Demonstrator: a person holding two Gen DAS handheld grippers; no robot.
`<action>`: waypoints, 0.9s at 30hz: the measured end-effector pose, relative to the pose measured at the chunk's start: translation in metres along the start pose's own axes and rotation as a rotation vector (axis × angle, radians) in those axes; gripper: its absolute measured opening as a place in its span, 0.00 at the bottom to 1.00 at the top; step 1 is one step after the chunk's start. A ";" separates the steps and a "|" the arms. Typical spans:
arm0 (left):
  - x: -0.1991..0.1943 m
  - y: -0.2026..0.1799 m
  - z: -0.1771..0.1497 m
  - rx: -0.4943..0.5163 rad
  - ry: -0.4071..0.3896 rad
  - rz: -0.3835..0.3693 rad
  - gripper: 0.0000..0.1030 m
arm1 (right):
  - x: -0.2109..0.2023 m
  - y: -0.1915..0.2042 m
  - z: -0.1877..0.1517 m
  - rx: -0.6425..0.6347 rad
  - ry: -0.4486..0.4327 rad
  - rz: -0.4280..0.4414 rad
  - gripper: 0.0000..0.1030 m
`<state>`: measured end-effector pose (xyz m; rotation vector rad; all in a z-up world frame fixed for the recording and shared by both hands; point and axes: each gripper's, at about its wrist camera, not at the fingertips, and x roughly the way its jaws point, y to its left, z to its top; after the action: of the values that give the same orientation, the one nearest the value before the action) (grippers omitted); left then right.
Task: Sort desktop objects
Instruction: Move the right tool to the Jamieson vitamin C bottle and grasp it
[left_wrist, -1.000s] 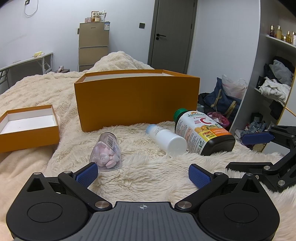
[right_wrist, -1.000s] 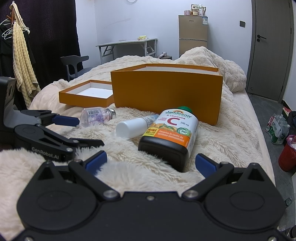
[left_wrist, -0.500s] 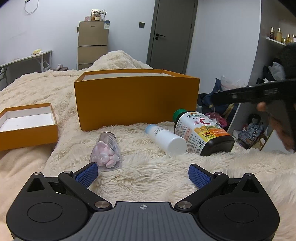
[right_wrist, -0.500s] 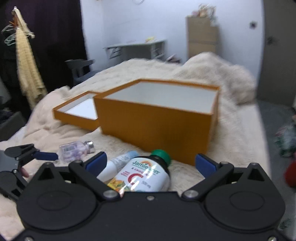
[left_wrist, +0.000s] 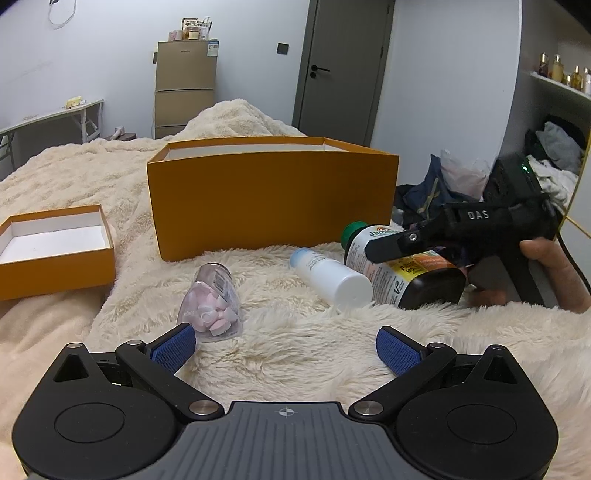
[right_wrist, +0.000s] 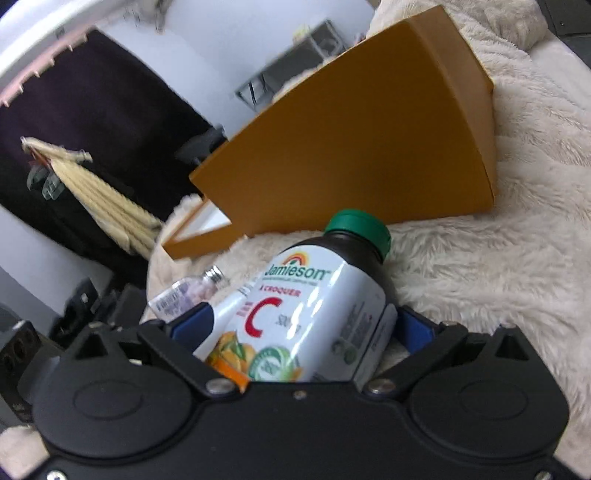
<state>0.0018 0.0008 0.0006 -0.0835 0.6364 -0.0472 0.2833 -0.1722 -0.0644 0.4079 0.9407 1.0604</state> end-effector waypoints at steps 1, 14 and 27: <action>0.000 -0.002 0.000 0.006 0.002 0.003 1.00 | -0.001 -0.004 -0.003 0.011 -0.014 0.017 1.00; 0.000 0.001 -0.002 -0.002 -0.005 -0.006 1.00 | -0.019 -0.034 -0.014 0.166 -0.175 0.145 0.72; 0.002 0.002 -0.002 -0.005 -0.003 -0.013 1.00 | -0.046 0.066 -0.037 -0.359 -0.352 -0.223 0.64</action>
<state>0.0021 0.0029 -0.0026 -0.0920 0.6327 -0.0577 0.2084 -0.1867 -0.0189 0.1768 0.4576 0.8936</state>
